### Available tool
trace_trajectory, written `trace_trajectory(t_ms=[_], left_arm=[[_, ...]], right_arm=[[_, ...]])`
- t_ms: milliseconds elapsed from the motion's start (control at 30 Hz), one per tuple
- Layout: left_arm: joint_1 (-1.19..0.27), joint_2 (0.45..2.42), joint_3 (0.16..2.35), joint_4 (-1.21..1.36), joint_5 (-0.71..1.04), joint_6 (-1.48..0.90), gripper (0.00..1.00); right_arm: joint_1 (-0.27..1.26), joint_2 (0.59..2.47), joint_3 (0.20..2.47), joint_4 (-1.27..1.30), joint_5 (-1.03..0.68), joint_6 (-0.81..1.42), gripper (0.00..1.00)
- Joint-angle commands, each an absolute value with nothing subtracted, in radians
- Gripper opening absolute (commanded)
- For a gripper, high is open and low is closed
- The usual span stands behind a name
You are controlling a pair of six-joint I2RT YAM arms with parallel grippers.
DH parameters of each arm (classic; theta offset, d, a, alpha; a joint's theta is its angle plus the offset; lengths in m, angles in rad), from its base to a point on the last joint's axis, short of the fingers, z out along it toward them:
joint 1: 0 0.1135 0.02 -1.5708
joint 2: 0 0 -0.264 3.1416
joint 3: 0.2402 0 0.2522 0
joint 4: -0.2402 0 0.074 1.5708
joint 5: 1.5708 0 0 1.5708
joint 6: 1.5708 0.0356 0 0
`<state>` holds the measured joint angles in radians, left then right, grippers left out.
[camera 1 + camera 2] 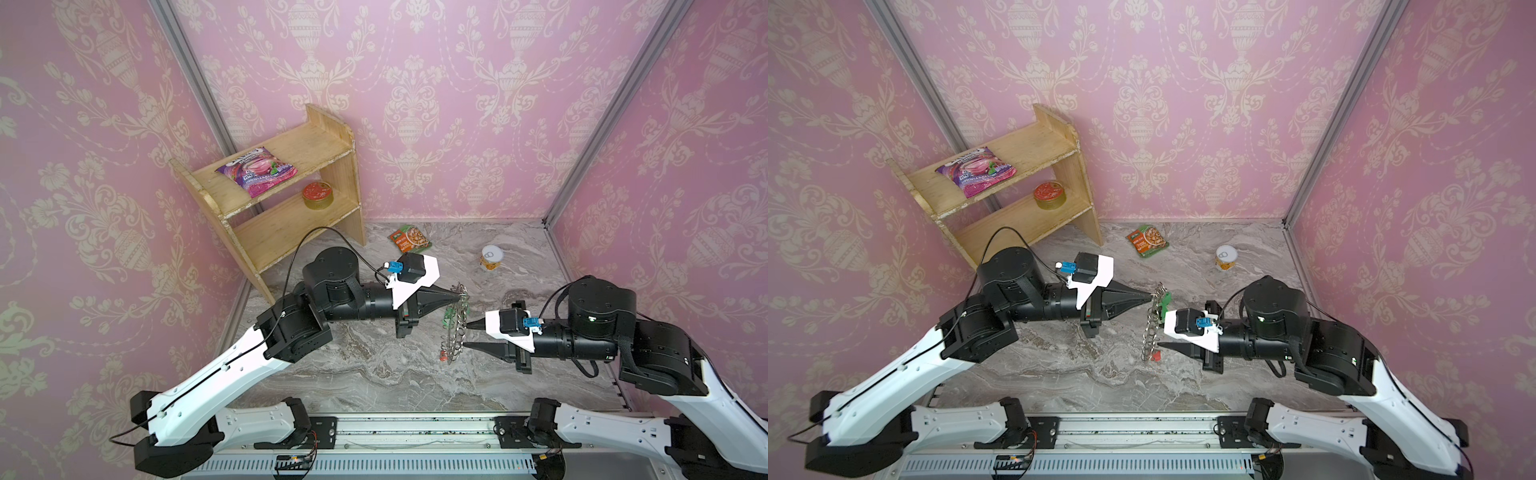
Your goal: Put the keys on the keyring
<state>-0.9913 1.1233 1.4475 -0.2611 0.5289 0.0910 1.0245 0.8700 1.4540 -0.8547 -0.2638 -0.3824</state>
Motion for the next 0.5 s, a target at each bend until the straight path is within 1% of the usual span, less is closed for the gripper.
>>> trace_trajectory(t_ms=[0,100,233,367,467], left_arm=[[-0.988,1.091,1.427,-0.191,0.532,0.092,0.0],[-0.988,1.074,1.388,-0.153,0.559,0.092,0.0],[-0.988,1.064,1.348,-0.115,0.599,0.081,0.0],[-0.988,1.059,1.307,-0.056,0.623,0.06,0.0],[-0.987,1.053,1.279,0.0,0.632,0.039,0.0]], right_arm=[[1.029,0.831,1.491,-0.842,-0.245,-0.347,0.38],[1.03,0.798,1.479,-0.803,-0.218,-0.32,0.46],[1.03,0.759,1.461,-0.739,-0.191,-0.28,0.49],[1.03,0.732,1.435,-0.662,-0.185,-0.241,0.46],[1.029,0.739,1.424,-0.627,-0.194,-0.21,0.37]])
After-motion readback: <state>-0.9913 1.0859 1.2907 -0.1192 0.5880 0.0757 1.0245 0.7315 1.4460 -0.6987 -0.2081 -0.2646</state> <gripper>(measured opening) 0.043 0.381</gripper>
